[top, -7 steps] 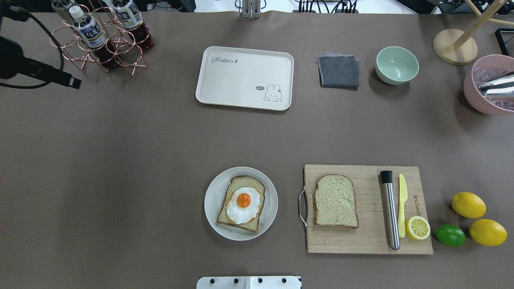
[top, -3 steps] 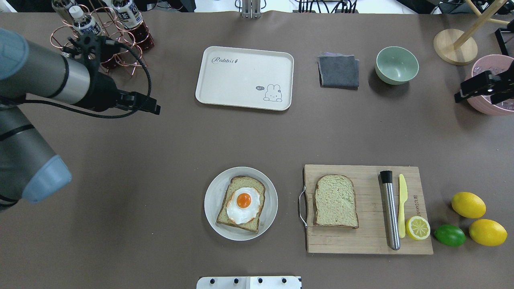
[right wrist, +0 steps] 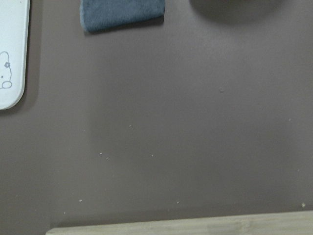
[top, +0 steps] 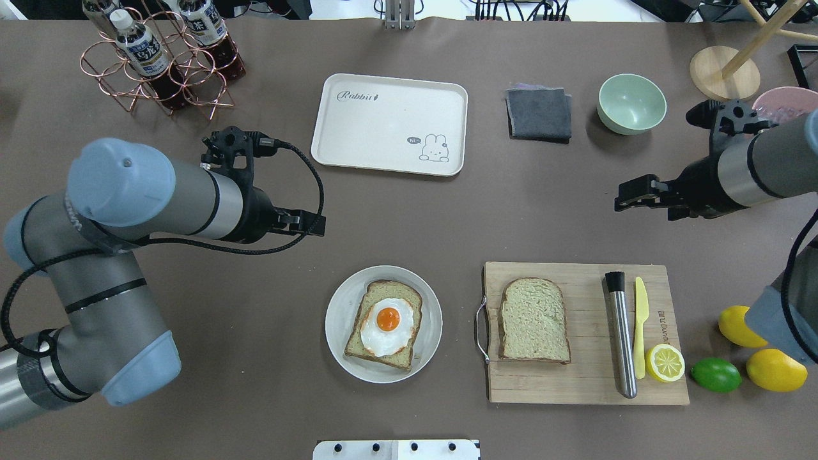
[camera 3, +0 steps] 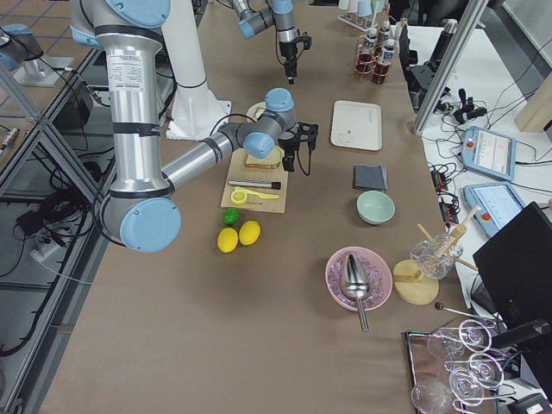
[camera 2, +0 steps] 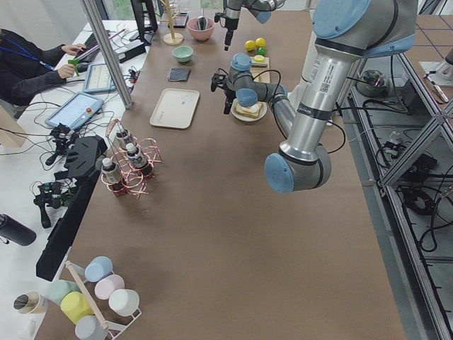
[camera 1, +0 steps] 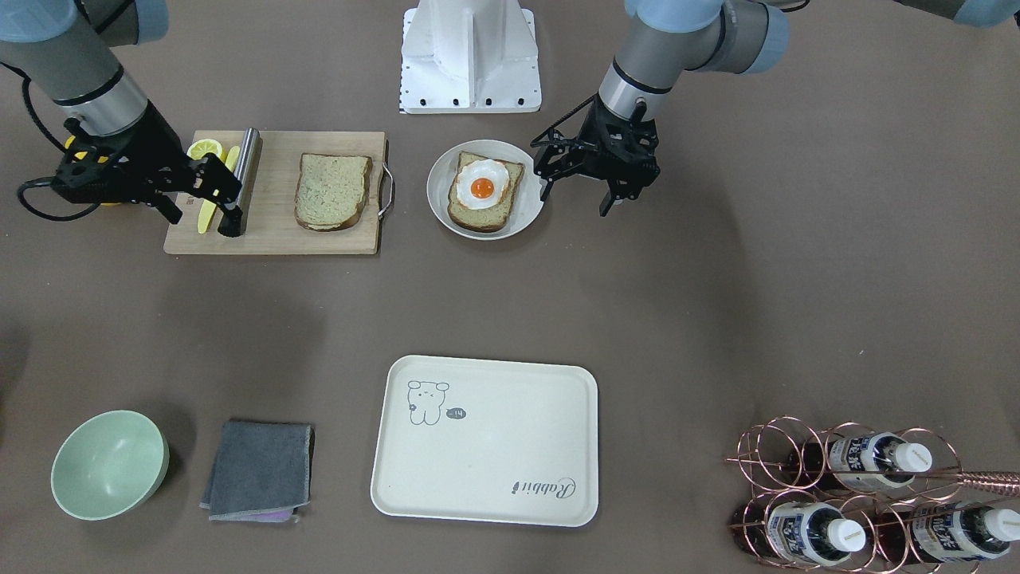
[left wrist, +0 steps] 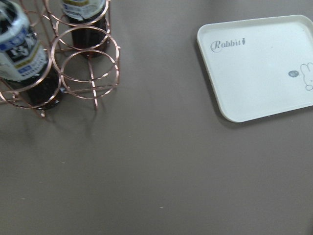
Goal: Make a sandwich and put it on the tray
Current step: 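Move the right gripper to the bread slice while the left arm advances, then grasp the bread slice with the right gripper and lift it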
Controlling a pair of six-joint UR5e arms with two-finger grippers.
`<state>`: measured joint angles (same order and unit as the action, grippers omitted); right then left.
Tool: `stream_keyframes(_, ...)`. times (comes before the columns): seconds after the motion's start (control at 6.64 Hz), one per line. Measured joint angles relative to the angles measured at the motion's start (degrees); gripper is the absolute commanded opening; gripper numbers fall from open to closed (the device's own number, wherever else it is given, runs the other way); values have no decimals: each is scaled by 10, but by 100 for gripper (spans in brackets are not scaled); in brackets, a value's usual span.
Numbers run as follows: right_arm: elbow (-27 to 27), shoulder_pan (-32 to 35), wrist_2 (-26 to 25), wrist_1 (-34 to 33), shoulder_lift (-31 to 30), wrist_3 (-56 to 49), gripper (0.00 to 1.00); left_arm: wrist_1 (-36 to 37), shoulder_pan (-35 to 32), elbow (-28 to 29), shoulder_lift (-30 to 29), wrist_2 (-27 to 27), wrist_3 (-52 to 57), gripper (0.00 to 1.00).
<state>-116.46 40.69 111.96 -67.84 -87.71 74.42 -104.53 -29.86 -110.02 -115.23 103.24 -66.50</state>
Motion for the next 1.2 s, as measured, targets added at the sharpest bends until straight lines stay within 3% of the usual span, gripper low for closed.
stream_keyframes(0.15,0,-45,-36,3,0,35,88,11,8,0,-5,-10,-5,98)
stream_keyframes(0.3,1,-88,-74,4,1,65,66,15,10,1,-7,-16,-6,98)
stream_keyframes(0.6,9,-156,-136,22,-1,110,64,16,11,1,-8,-19,-7,97)
stream_keyframes(1.2,24,-195,-166,68,-19,120,50,16,11,-1,-9,-21,-7,98)
